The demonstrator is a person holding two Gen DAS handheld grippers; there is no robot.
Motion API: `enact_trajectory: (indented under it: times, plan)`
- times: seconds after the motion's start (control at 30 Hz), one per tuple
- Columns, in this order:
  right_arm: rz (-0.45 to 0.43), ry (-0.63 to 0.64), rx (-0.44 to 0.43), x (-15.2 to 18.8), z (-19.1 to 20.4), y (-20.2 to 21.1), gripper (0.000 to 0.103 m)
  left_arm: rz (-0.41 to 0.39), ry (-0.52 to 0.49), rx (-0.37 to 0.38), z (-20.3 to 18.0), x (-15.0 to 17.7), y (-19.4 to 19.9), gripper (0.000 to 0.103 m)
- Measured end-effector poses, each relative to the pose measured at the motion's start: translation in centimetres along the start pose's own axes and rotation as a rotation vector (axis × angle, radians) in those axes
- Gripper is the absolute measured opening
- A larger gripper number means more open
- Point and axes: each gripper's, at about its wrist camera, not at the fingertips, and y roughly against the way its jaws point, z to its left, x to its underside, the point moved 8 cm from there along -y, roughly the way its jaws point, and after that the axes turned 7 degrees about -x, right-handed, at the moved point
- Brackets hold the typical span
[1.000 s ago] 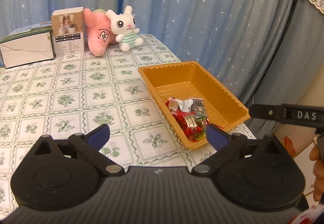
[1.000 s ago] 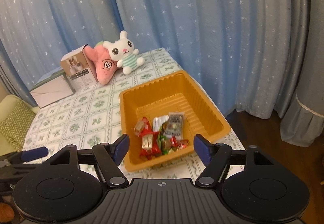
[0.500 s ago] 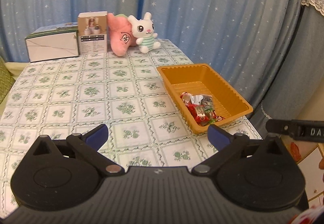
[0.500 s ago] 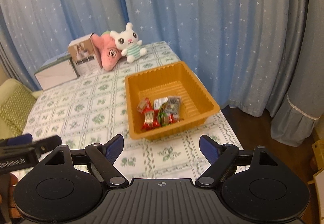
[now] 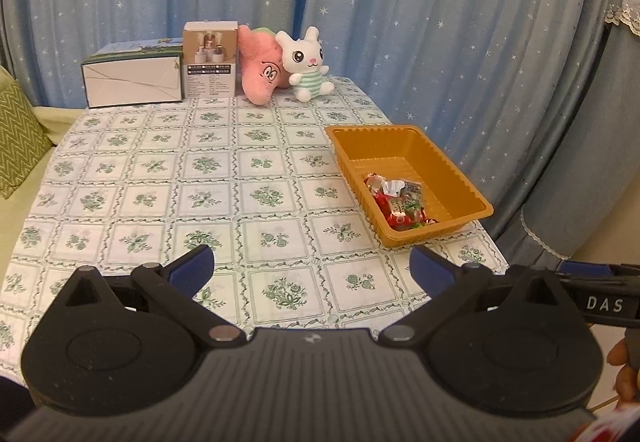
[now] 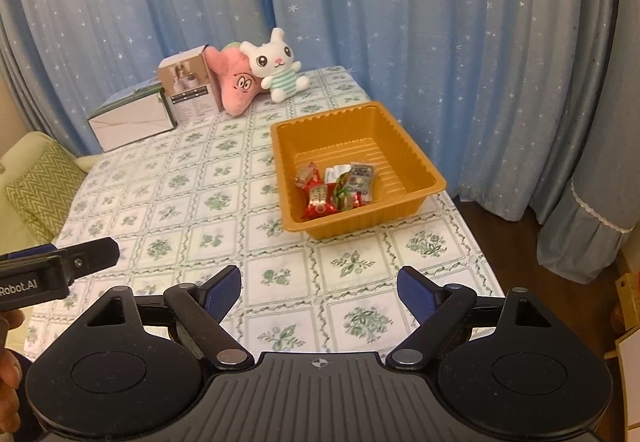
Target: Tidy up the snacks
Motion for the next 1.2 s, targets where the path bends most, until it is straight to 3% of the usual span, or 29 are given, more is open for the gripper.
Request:
enact_trajectory:
  times: [0.57, 1.2]
  plan:
    - [-0.018, 0.027, -0.010, 2.0, 1.5, 2.6, 0.085, -0.009, -0.013, -0.044, -0.4, 1.5, 3.1, 0.103]
    - [-0.023, 0.020, -0.005, 2.2, 1.4, 3.1, 0.085, -0.004, -0.026, -0.046, -0.9, 2.4, 3.4, 0.103]
